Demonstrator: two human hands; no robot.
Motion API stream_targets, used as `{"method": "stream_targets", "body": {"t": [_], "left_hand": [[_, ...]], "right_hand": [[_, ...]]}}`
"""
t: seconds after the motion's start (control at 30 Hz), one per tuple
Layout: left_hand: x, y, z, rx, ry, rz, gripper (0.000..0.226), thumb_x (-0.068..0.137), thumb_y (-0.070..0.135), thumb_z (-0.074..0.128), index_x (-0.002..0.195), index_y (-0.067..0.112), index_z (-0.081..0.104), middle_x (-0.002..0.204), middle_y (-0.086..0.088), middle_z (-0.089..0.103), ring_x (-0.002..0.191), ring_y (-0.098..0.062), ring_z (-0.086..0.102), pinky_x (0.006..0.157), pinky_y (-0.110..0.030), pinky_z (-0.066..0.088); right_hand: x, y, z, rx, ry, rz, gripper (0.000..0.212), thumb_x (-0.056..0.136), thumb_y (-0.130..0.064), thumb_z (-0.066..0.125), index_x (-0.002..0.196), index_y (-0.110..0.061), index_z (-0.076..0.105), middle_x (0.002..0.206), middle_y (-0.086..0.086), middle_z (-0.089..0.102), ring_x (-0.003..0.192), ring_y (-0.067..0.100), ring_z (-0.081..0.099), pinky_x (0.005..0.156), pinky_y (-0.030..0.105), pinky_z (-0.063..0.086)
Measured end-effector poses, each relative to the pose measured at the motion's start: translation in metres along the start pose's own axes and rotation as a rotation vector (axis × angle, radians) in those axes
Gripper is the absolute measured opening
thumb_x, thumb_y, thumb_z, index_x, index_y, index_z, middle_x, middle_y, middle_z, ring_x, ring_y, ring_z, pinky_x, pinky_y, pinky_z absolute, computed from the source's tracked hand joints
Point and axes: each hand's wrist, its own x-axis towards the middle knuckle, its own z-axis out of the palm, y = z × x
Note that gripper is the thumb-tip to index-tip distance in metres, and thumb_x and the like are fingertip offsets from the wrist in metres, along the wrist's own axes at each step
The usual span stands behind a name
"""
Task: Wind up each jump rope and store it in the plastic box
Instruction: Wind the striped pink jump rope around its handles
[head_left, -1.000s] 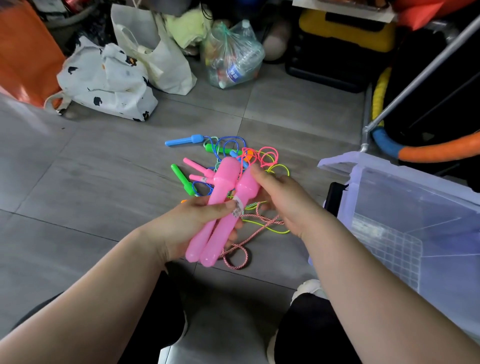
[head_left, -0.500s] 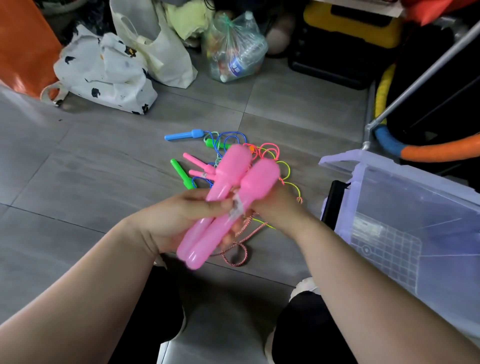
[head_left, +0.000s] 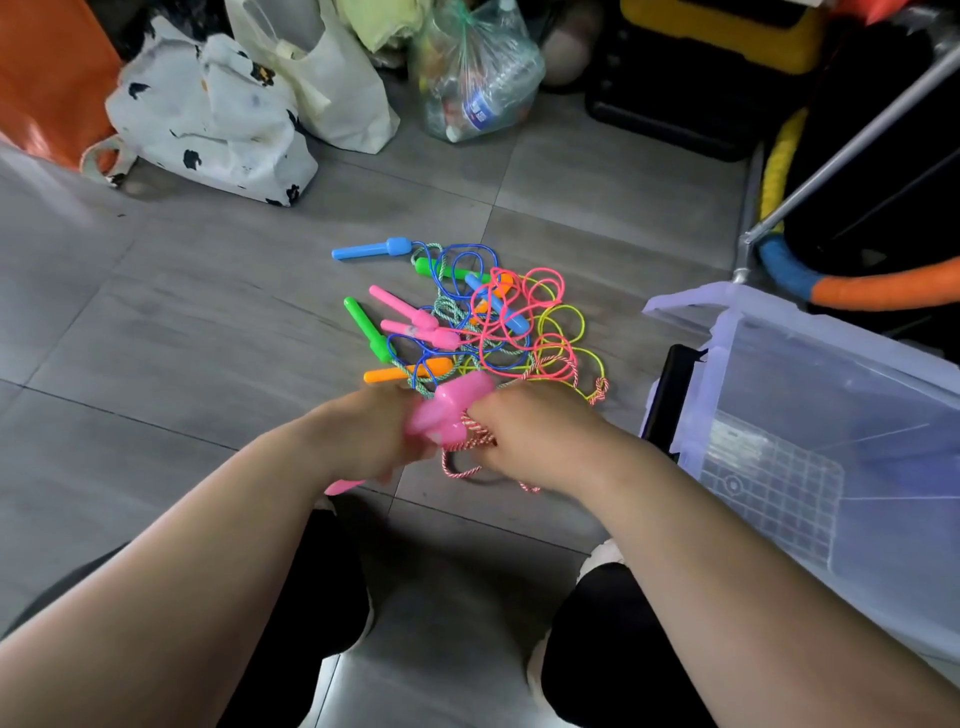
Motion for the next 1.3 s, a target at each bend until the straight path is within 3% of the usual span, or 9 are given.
{"method": "stream_targets", "body": {"t": [0.2,0.3,0.4,0.57,0.87,0.93,1.07,1.2,1.3], "left_hand": [[-0.001,0.001,0.005,0.207,-0.159,0.04,0.011,0.085,0.023,0.055,0.081,0.017,0.047,0.072,0.002,0.053,0.067,-0.009,0.059,0.051,-0.018,0.034],[-0.006,0.005,0.003,0.056,-0.323,0.137,0.02,0.081,0.02,0.061,0.069,0.026,0.047,0.068,0.007,0.056,0.046,0.007,0.054,0.051,-0.008,0.037],[-0.013,0.009,-0.001,-0.2,-0.439,0.229,0.013,0.063,0.032,0.063,0.068,0.03,0.051,0.058,0.013,0.059,0.046,0.002,0.055,0.055,-0.01,0.043],[-0.018,0.01,-0.006,-0.36,-0.5,0.307,0.021,0.058,0.038,0.064,0.075,0.03,0.054,0.061,0.019,0.062,0.052,0.002,0.057,0.059,-0.012,0.046],[-0.024,0.015,-0.018,-0.406,-0.299,0.377,0.012,0.065,0.029,0.066,0.07,0.03,0.056,0.056,0.017,0.064,0.053,0.004,0.058,0.056,-0.006,0.042],[-0.023,0.014,-0.02,-0.425,-0.204,0.359,0.013,0.064,0.03,0.067,0.07,0.03,0.056,0.055,0.019,0.063,0.052,0.005,0.057,0.056,-0.006,0.042],[-0.021,0.009,-0.025,-0.482,-0.025,0.307,0.018,0.075,0.021,0.07,0.068,0.03,0.057,0.054,0.02,0.064,0.051,0.007,0.056,0.056,-0.004,0.042],[-0.017,0.002,-0.027,-0.579,0.143,0.148,0.01,0.075,0.029,0.065,0.072,0.022,0.058,0.06,0.007,0.066,0.047,0.001,0.057,0.052,-0.01,0.047],[-0.01,-0.003,-0.025,-0.491,0.288,0.051,0.016,0.085,0.014,0.059,0.071,0.02,0.052,0.066,0.004,0.061,0.04,0.002,0.054,0.045,-0.01,0.043]], "right_hand": [[-0.006,-0.001,-0.008,0.089,0.082,-0.06,0.017,0.085,-0.026,0.053,0.099,-0.019,0.058,0.098,0.003,0.062,0.097,0.024,0.054,0.066,0.025,0.03],[-0.006,0.005,-0.014,0.343,0.059,-0.031,0.012,0.079,-0.019,0.061,0.091,-0.021,0.063,0.08,-0.008,0.056,0.082,0.009,0.054,0.07,0.025,0.042],[-0.003,0.016,-0.018,0.783,0.013,-0.031,0.006,0.073,-0.008,0.07,0.077,-0.012,0.069,0.065,-0.013,0.058,0.062,-0.009,0.052,0.061,0.005,0.039],[-0.002,0.027,-0.017,1.126,-0.057,0.005,0.024,0.077,0.0,0.064,0.068,-0.022,0.063,0.063,-0.001,0.059,0.052,-0.004,0.05,0.053,0.008,0.038],[0.006,0.02,-0.009,1.653,-0.089,0.205,0.029,0.084,0.002,0.045,0.061,-0.012,0.054,0.044,-0.009,0.061,0.041,-0.002,0.054,0.043,0.01,0.045],[0.002,0.018,-0.008,1.747,-0.067,0.209,0.029,0.077,-0.007,0.063,0.051,-0.018,0.063,0.04,-0.006,0.059,0.038,-0.002,0.054,0.042,0.01,0.045],[0.007,0.024,0.008,1.365,0.101,0.294,0.038,0.083,0.007,0.051,0.056,-0.02,0.056,0.036,-0.007,0.056,0.034,-0.001,0.049,0.04,0.014,0.041],[0.013,0.017,0.015,1.033,0.032,0.271,0.023,0.092,-0.014,0.045,0.076,-0.007,0.06,0.057,0.001,0.058,0.032,0.001,0.041,0.038,0.011,0.033],[0.012,0.011,0.02,0.787,0.048,0.171,0.018,0.09,-0.017,0.051,0.099,-0.008,0.062,0.073,0.002,0.06,0.057,0.005,0.054,0.05,0.013,0.038]]}}
